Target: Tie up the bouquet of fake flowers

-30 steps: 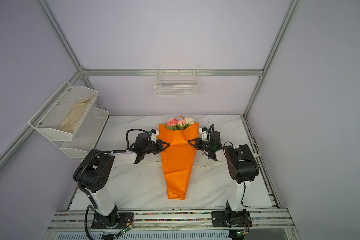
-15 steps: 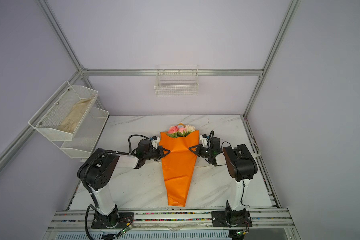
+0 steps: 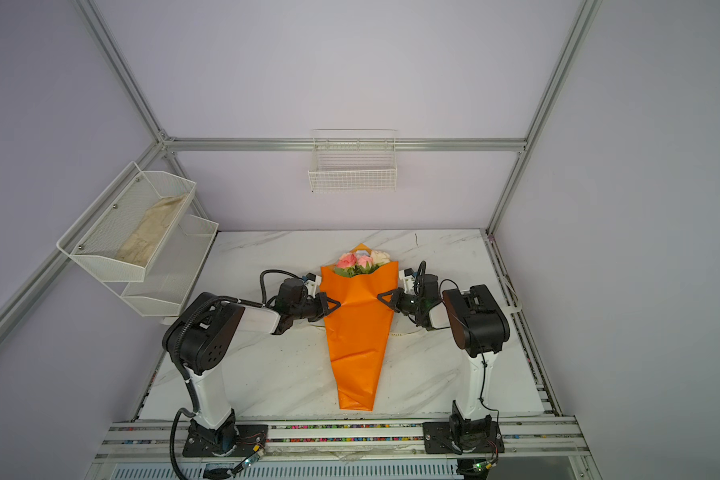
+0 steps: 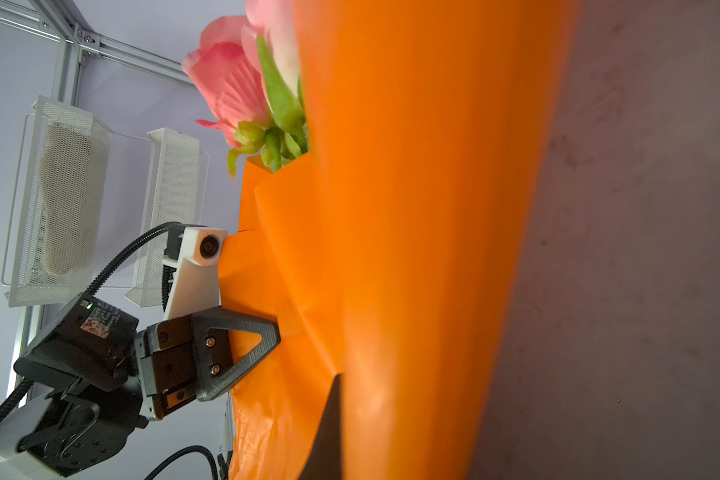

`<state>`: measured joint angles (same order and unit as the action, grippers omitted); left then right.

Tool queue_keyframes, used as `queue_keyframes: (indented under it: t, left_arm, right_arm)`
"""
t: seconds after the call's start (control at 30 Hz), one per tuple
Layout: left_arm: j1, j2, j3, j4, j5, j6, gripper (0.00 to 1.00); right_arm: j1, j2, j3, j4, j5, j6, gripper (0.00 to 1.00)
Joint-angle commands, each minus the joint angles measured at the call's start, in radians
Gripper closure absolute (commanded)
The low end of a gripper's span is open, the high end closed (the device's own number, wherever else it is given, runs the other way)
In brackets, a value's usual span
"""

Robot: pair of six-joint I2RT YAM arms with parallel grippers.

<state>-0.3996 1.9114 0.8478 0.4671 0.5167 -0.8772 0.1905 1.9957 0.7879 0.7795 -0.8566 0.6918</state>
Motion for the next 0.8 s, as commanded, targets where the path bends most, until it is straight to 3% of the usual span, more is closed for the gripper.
queue_keyframes:
  t: [0.0,0.3,0.43,0.47,0.53,0.6,0.7,0.77]
  left_arm:
    - [0.031,-0.029,0.074,-0.044,-0.056,0.044,1.0]
    - [0.032,0.055,0.119,-0.063,-0.056,0.056,1.0]
    - [0.033,0.042,0.106,-0.086,-0.076,0.059,0.94]
    - [0.032,0.028,0.097,-0.091,-0.087,0.062,0.9]
    - [0.033,-0.001,0.088,-0.131,-0.11,0.073,0.71]
    - [0.033,-0.027,0.084,-0.16,-0.118,0.091,0.71]
    - [0.034,-0.064,0.083,-0.207,-0.129,0.115,0.5]
    - [0.035,-0.087,0.078,-0.231,-0.134,0.124,0.48]
  right_arm:
    - [-0.026,0.015,0.027,0.009,0.054,-0.006,1.0]
    - [-0.026,0.057,0.028,0.011,0.077,-0.014,0.98]
    - [-0.026,0.025,0.026,-0.043,0.102,-0.025,0.82]
    - [-0.027,0.011,0.025,-0.07,0.115,-0.027,0.79]
    - [-0.028,-0.02,0.034,-0.153,0.15,-0.046,0.67]
    - [-0.039,-0.051,0.039,-0.227,0.182,-0.075,0.61]
    - [-0.058,-0.103,0.014,-0.276,0.209,-0.073,0.53]
    - [-0.069,-0.137,-0.002,-0.306,0.226,-0.07,0.48]
